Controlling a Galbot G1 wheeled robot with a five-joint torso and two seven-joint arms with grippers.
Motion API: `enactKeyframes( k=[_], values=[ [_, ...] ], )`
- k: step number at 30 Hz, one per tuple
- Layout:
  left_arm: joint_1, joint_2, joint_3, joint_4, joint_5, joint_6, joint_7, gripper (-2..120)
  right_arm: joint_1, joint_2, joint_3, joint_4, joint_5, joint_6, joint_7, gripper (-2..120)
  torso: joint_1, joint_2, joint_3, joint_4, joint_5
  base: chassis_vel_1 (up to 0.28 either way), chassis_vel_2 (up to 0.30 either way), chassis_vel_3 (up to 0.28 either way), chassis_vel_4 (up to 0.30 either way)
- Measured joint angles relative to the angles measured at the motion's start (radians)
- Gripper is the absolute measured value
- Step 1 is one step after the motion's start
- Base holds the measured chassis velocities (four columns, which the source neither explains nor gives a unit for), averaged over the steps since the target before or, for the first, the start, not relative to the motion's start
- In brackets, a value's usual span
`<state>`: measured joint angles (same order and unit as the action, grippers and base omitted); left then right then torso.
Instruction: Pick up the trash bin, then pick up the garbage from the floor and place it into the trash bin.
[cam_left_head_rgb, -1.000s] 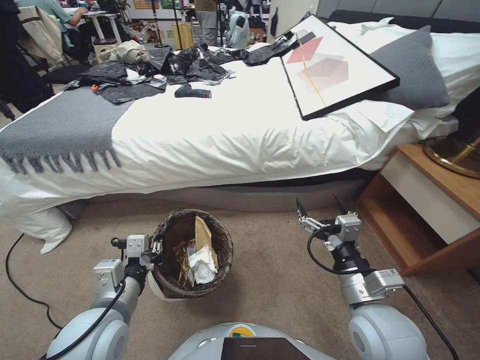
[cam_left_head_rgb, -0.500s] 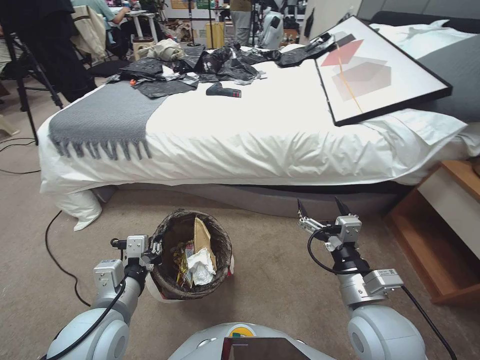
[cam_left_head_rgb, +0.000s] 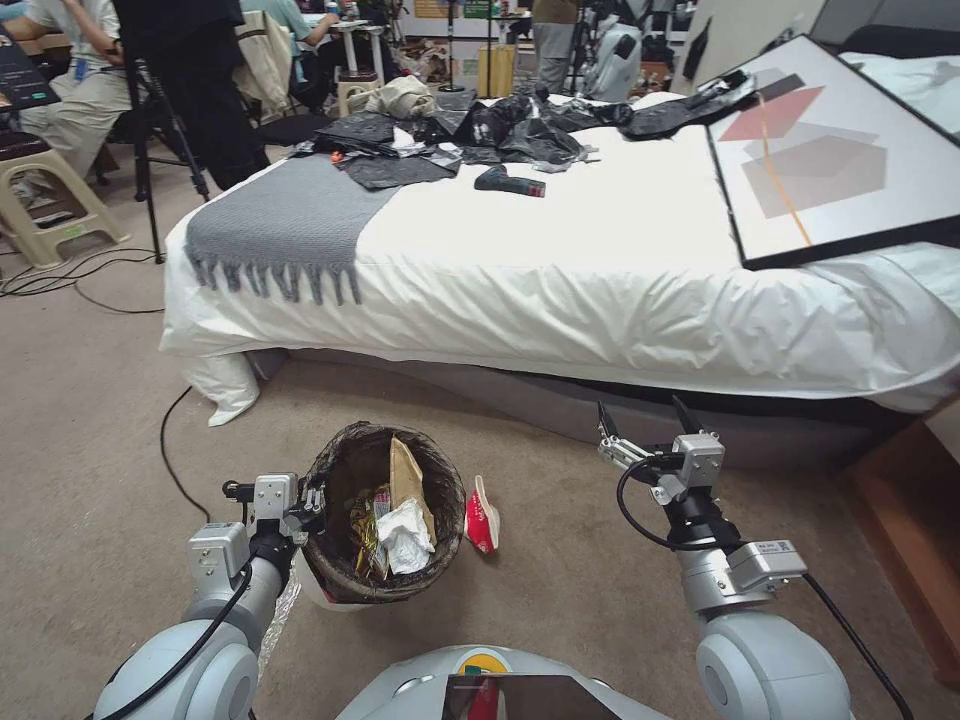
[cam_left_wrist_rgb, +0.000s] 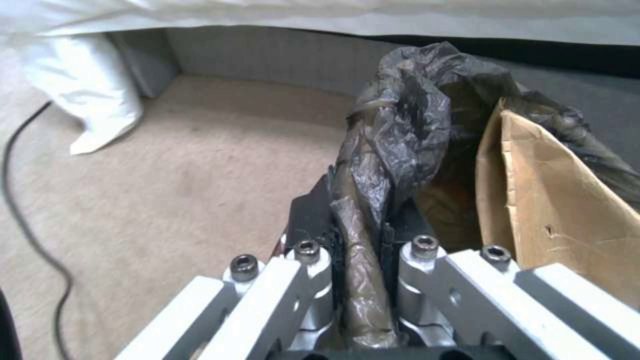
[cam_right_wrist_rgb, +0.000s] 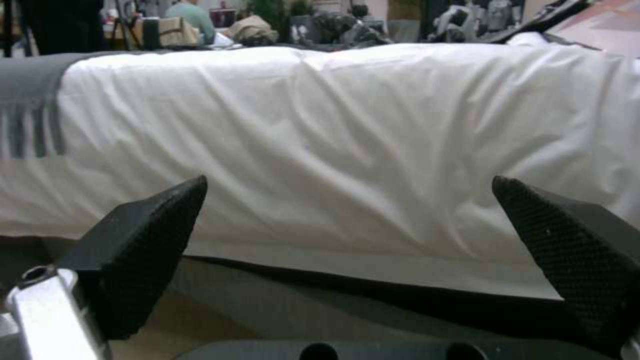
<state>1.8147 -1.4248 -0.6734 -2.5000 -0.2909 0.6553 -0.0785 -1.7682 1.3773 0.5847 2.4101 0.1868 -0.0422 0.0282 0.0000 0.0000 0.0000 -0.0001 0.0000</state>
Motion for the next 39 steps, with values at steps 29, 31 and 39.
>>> enactKeyframes(
  k=[29, 31, 39],
  values=[
    [0.014, -0.004, -0.007, 0.000, 0.013, -0.011, -0.011, 7, 0.045, -0.010, -0.016, -0.059, 0.013, -0.076, 0.000, 100, 0.000, 0.000, 0.000, 0.0002, 0.0000, 0.069, 0.070, 0.067, 0.069],
    [0.013, -0.005, -0.008, 0.000, 0.013, -0.011, -0.011, 7, 0.067, -0.010, -0.022, -0.074, 0.028, -0.111, 0.004, 100, 0.000, 0.000, 0.000, 0.0000, 0.0000, 0.000, 0.000, 0.000, 0.000],
    [0.016, -0.007, -0.015, 0.000, 0.015, -0.020, -0.014, 7, 0.227, -0.050, -0.083, -0.191, 0.123, -0.303, 0.036, 100, 0.000, 0.000, 0.000, 0.0003, 0.0000, 0.000, 0.000, 0.000, 0.000]
  ],
)
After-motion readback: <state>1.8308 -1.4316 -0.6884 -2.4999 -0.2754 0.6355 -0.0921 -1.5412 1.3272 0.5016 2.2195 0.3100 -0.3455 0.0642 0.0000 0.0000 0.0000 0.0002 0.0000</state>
